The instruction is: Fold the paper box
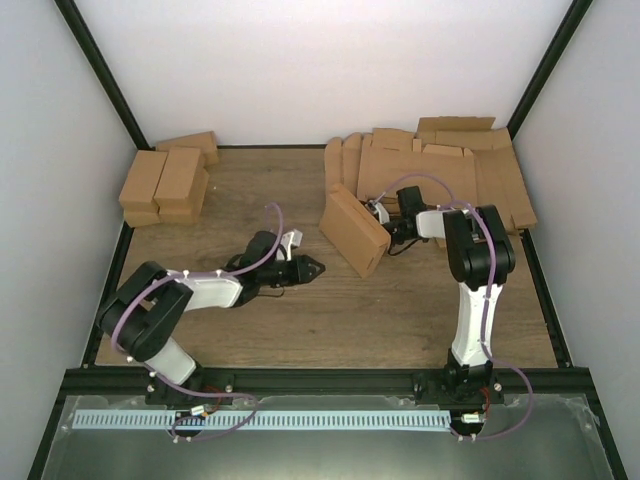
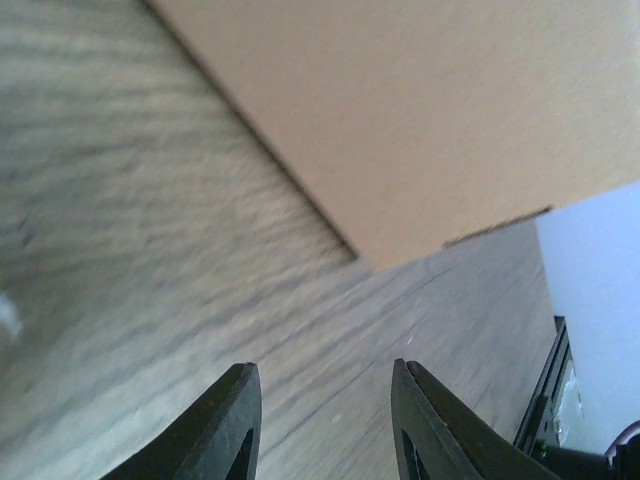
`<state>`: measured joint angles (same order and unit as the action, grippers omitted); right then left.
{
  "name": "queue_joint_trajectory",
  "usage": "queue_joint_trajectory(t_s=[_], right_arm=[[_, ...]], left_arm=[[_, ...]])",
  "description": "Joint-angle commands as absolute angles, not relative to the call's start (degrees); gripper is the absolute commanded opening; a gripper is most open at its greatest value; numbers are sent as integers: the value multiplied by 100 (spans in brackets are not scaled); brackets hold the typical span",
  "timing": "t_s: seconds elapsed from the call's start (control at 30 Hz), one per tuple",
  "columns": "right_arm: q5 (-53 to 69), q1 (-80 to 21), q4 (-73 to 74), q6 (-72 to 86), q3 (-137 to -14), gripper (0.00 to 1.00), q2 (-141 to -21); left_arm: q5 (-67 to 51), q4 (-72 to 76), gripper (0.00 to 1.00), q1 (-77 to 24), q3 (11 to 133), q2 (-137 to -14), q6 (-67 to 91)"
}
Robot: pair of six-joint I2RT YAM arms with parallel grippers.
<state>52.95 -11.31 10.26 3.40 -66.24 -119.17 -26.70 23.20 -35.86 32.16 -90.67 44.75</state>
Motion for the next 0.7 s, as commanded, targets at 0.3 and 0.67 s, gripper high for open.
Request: queue_joint_trajectory(t_s=[0.3, 0.67], right_arm=[[4759, -1794, 1130, -74, -6840, 20, -11832], [4383, -2554, 1097, -597, -6899, 20, -11659]], left_arm=[[-2558, 2689, 43, -3705, 3869, -9653, 4180], [-2393, 2586, 42, -4027, 3526, -9390, 4259]])
